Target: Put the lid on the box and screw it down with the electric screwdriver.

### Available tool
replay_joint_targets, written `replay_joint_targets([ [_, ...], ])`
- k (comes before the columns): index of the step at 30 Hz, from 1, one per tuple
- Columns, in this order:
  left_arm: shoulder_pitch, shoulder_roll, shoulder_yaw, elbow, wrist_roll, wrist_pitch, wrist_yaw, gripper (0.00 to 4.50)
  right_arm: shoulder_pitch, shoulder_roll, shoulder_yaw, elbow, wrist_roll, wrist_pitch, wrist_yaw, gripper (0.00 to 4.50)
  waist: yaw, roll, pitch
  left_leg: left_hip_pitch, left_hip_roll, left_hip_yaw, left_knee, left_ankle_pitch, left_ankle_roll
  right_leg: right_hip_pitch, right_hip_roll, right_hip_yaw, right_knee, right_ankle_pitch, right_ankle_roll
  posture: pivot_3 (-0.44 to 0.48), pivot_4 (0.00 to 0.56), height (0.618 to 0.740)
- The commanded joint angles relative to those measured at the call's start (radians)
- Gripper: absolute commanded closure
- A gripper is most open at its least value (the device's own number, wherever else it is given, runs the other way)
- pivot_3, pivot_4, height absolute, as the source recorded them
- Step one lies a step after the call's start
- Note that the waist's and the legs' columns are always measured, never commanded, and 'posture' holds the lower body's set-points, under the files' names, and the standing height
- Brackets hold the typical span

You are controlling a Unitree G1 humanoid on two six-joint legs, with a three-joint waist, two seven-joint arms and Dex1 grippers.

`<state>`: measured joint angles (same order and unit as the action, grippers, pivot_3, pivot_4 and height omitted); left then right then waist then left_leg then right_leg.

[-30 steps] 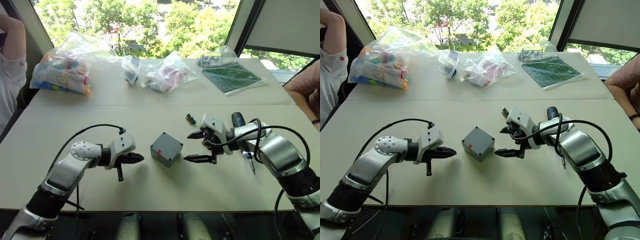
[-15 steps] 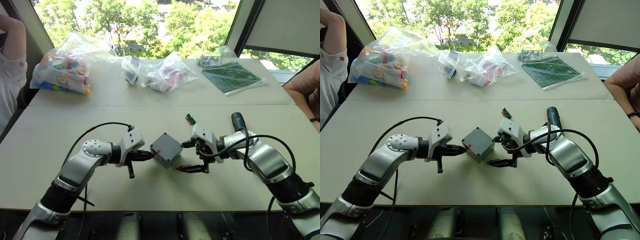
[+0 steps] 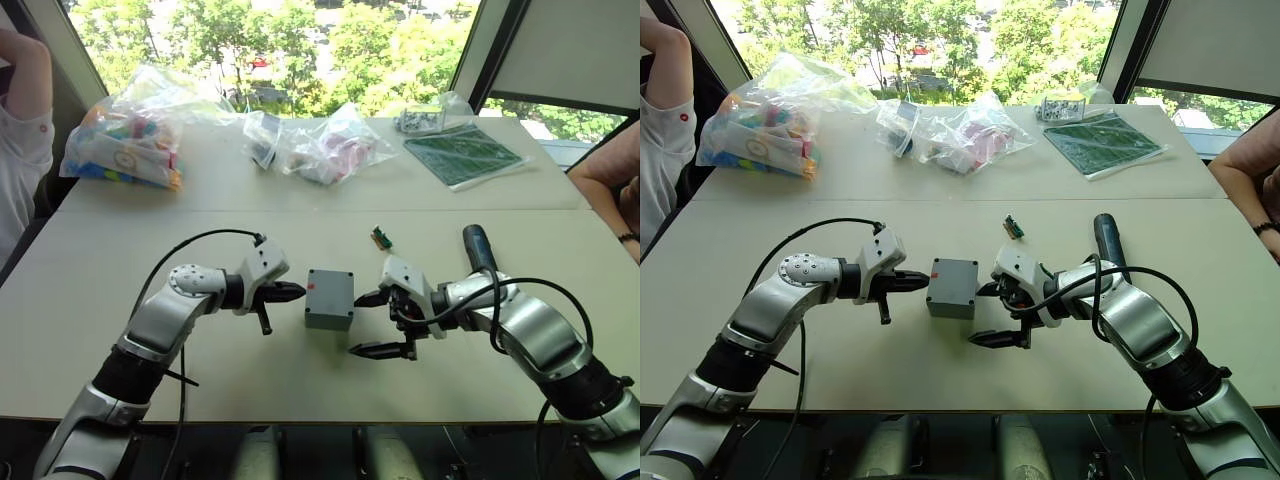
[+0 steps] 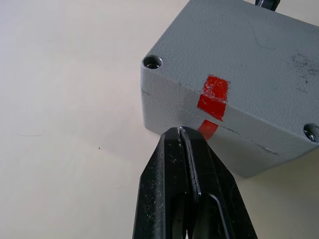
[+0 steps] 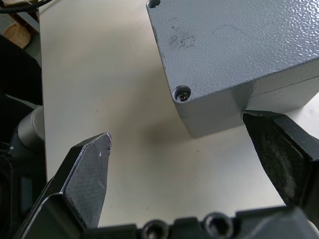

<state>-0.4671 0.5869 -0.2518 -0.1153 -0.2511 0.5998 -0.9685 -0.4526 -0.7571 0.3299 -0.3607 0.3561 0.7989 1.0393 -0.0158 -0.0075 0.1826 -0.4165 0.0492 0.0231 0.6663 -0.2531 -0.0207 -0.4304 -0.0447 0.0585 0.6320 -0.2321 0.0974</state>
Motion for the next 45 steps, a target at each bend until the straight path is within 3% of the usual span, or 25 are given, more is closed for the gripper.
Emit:
replay_joint_targets([
  [1,0.02,0.03,0.012,-0.076,-0.032,0.013,-0.038,4.5,-0.018,0.004,-0.022,-0.003,-0.001,-0.021,-0.002,0.02,-0.001,0.0,0.0,0.0,0.0,0.0,0.0,0.0,0.0,0.0,0.0,0.0,0.0,0.0,0.0,0.0,0.15,0.74],
  [4,0.041,0.067,0.033,-0.105,-0.04,0.02,-0.051,4.5,-0.012,-0.034,-0.108,-0.016,0.048,0.023,-0.001,0.02,0.0,0.0,0.0,0.0,0.0,0.0,0.0,0.0,0.0,0.0,0.0,0.0,0.0,0.0,0.0,0.0,0.15,0.74],
  [7,0.053,0.097,0.147,-0.132,-0.143,0.1,-0.06,4.5,-0.01,-0.069,-0.309,0.002,0.156,0.157,-0.032,0.02,0.003,-0.001,0.0,0.0,0.0,0.0,0.0,0.0,0.0,0.0,0.0,0.0,0.0,0.0,0.0,0.0,0.15,0.74],
  [10,0.053,0.097,0.235,-0.159,-0.246,0.176,-0.055,4.5,-0.005,-0.063,-0.418,0.027,0.206,0.211,-0.078,0.02,0.003,-0.003,0.0,0.0,0.0,0.0,0.0,0.0,0.0,0.0,-0.001,0.0,0.0,0.0,0.0,0.0,0.15,0.74],
  [18,0.02,0.072,0.266,-0.245,-0.362,0.269,-0.009,4.5,0.083,-0.013,-0.417,0.199,0.05,-0.008,-0.225,0.02,-0.001,-0.003,0.0,0.001,0.0,0.0,0.0,0.0,0.0,0.001,0.0,0.0,0.0,0.0,0.0,0.0,0.15,0.74],
  [21,0.003,0.069,0.252,-0.252,-0.368,0.275,0.009,4.5,0.106,0.015,-0.406,0.23,0.019,-0.065,-0.25,0.66,-0.001,-0.003,0.0,0.001,0.0,0.0,0.0,0.0,0.0,0.001,0.0,0.0,0.0,0.0,0.0,0.0,0.15,0.74],
  [25,0.005,0.074,0.249,-0.26,-0.382,0.28,0.016,4.5,0.122,0.031,-0.401,0.224,0.013,-0.078,-0.262,1.92,-0.005,-0.003,0.0,0.001,0.0,0.0,0.0,0.0,0.0,0.001,0.0,0.0,0.0,0.0,0.0,0.0,0.15,0.74],
  [40,0.019,0.076,0.231,-0.268,-0.387,0.272,0.035,4.5,0.11,0.061,-0.367,0.237,-0.002,-0.096,-0.279,1.92,-0.002,-0.003,0.0,0.002,0.0,0.0,-0.001,0.0,0.0,0.001,0.0,0.0,0.0,0.0,0.0,0.0,0.15,0.74],
  [43,0.027,0.081,0.231,-0.27,-0.385,0.269,0.036,4.5,0.109,0.06,-0.354,0.251,-0.015,-0.114,-0.277,2.56,-0.003,-0.003,0.0,0.002,0.0,0.0,-0.001,0.0,0.0,0.001,0.0,0.0,0.0,0.0,0.0,0.0,0.15,0.74],
  [45,0.03,0.082,0.233,-0.272,-0.386,0.269,0.038,4.5,0.11,0.06,-0.349,0.256,-0.021,-0.121,-0.279,3.34,-0.002,-0.003,0.0,0.002,0.0,0.0,-0.001,0.0,0.0,0.001,0.0,0.0,0.0,0.0,0.0,0.0,0.15,0.74],
])
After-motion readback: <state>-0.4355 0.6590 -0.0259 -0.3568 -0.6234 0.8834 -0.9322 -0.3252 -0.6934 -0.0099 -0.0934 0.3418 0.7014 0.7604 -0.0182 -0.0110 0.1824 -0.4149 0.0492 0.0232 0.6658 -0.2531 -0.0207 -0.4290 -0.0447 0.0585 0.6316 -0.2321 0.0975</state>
